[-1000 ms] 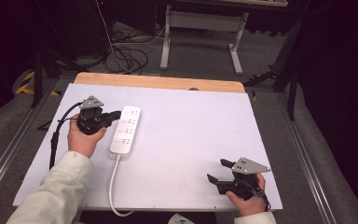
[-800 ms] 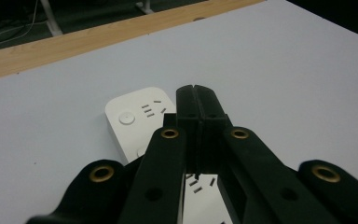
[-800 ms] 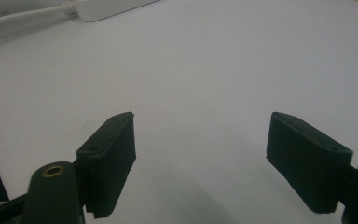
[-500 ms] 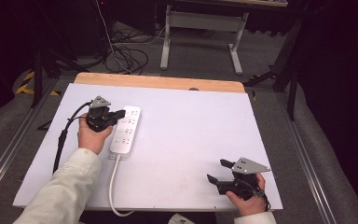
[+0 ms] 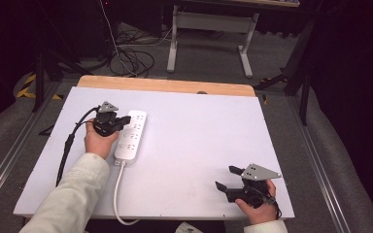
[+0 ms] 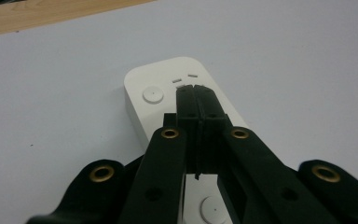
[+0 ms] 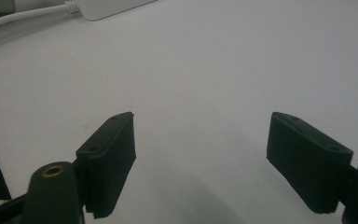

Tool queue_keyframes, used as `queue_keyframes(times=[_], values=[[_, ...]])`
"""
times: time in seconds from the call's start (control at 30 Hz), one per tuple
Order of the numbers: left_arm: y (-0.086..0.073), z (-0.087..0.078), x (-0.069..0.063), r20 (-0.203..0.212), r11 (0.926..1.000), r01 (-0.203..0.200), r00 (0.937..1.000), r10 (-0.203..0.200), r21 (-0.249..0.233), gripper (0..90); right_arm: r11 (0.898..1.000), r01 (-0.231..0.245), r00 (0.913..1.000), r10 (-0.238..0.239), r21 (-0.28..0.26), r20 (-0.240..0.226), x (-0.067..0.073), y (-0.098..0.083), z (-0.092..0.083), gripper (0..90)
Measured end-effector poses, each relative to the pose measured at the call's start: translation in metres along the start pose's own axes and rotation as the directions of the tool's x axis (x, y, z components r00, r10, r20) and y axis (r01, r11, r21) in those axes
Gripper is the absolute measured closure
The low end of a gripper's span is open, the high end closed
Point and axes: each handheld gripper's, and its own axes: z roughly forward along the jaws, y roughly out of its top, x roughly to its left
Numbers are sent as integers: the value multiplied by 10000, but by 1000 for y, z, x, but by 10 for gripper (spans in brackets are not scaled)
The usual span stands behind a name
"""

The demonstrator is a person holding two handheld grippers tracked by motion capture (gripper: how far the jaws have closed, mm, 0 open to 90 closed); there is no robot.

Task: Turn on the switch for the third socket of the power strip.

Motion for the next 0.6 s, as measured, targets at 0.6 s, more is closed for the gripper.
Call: queue_keyframes(times=[0.6], values=[[-6, 10, 2, -170, 9972, -626, 9978, 634, 416, 899, 10000, 14, 10000, -14, 20, -51, 0, -1, 0, 243]])
